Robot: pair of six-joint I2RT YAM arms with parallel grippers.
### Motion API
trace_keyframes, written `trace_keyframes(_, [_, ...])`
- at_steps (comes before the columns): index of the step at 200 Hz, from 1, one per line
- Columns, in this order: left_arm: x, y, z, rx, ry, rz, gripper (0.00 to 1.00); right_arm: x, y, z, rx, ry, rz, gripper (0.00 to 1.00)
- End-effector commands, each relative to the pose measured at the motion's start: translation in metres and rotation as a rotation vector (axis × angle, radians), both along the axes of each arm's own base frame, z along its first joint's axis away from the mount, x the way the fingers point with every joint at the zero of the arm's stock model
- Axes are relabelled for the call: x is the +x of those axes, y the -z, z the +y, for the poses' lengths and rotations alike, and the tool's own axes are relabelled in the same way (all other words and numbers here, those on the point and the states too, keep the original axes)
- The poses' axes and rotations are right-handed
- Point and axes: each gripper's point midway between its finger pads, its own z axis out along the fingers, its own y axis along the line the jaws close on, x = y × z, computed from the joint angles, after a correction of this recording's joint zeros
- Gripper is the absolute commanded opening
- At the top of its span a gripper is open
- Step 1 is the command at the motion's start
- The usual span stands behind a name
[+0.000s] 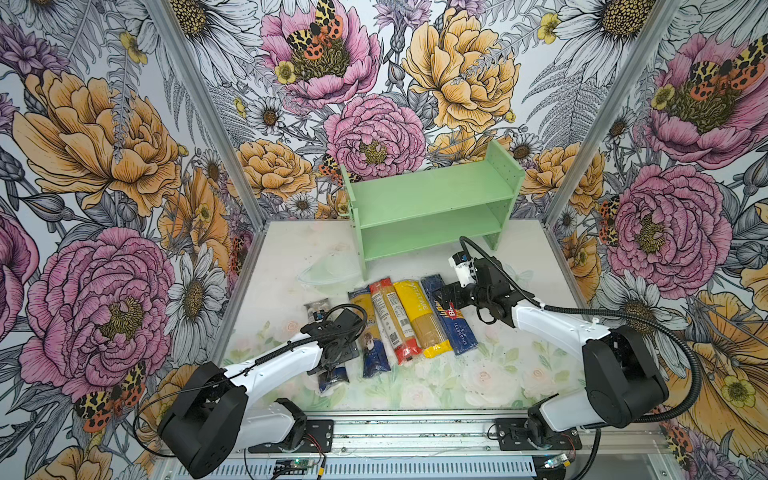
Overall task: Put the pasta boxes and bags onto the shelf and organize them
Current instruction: 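Lower the left gripper and close it around the clear white-labelled bag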
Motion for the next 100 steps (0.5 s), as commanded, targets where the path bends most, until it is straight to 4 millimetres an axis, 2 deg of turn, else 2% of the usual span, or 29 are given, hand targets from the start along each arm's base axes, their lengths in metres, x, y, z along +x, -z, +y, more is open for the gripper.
trace_keyframes(1, [-0.002, 0.001, -0.013, -0.048, 0.013, 0.006, 0.99, 0.003, -0.004, 0.003, -0.005, -0.004, -0.019, 0.98])
trace_keyframes(67, [-0.014, 0.010, -0.019, -0.073, 0.004, 0.042, 0.99, 0.003, -0.005, 0.006, 0.005, -0.012, -0.016, 0.98])
trace_keyframes(100, [-0.022, 0.014, -0.008, -0.056, -0.060, 0.035, 0.99, 0.004, -0.004, 0.006, 0.004, -0.013, -0.014, 0.98])
